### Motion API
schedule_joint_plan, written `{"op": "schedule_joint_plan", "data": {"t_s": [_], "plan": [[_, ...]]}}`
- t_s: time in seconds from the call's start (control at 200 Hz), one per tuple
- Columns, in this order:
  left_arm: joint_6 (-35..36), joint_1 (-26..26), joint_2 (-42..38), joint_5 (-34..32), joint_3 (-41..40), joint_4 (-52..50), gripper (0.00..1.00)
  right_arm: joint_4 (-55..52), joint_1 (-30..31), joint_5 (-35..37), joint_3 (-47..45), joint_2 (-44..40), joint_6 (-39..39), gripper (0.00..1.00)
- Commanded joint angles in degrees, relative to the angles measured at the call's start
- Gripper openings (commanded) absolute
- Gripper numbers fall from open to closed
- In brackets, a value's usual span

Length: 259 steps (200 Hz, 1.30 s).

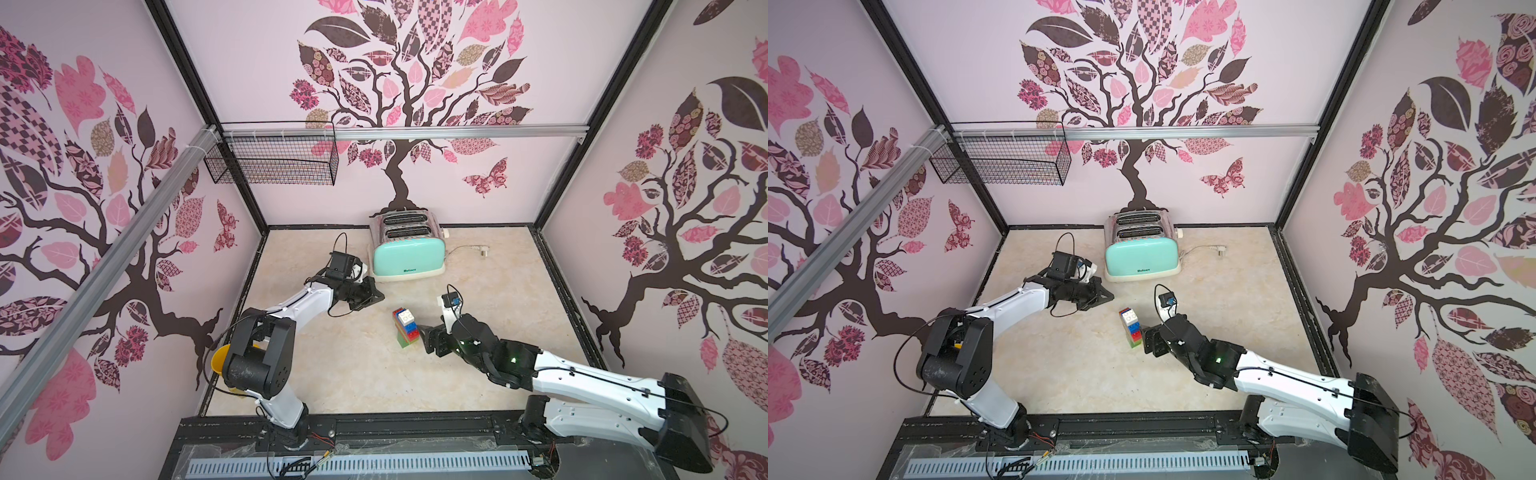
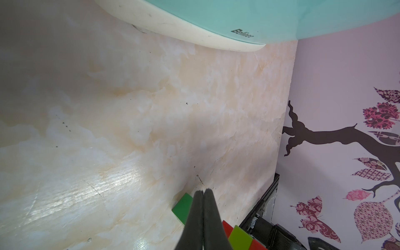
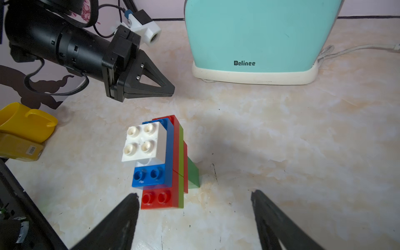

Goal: Assemble a spoon with lego
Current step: Adjust the lego brick at the center of the board.

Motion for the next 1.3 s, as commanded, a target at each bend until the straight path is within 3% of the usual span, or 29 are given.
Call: {"op": "schedule_joint_plan", "data": {"t_s": [0.0,0.19,0.405,0.685,1.291], "plan": [[0.2,0.5,-0.1,0.8,1.2,0.5,0.00,4.8,0.1,-3.1,2.9,3.9,-2.8,0.83],[-1.2,0.4,0.0,2.2,0.7,2.0,0.00,6.9,0.5,-6.3,1.1,4.3,-2.5,0.82],[-1.6,0.4,-0.1,2.4,0.5,2.4,0.00,6.3,2.2,-4.2,1.5,6.4,-1.7,0.85],[-1.6,0.4,-0.2,2.5,0.5,2.5,0.00,9.2,2.3,-2.9,3.9,13.7,-2.6,0.75],[-1.6,0.3,0.0,2.7,0.5,2.5,0.00,9.6,2.3,-1.7,5.1,17.5,-3.0,0.49]]}}
